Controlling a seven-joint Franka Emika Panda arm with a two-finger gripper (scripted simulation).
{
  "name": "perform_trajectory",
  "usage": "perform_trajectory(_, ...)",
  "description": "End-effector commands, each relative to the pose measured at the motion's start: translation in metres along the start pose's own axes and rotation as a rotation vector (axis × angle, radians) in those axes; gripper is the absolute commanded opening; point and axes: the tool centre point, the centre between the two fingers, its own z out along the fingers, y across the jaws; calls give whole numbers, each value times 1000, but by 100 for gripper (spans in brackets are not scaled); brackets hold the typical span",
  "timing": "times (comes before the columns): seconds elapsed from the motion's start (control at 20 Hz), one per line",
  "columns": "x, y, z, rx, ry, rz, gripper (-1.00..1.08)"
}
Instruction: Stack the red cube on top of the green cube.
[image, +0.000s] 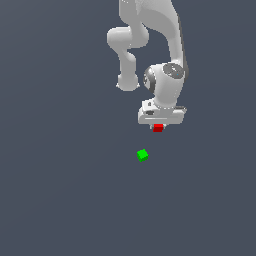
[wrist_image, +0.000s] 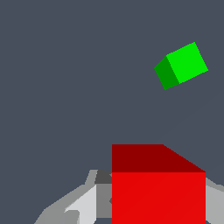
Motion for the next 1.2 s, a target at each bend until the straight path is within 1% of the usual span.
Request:
perform_trajectory(0.0,0,0,-6,0,-1,0,-100)
perform_trajectory(0.4,1,0,-6,0,-1,0,-100)
perform_trajectory(0.6,6,4,-3,0,-1,0,-100)
perform_trajectory(0.85,23,17,7,-1,-1,0,-100)
perform_trajectory(1.15,55,40,26,-1,0,0,-100)
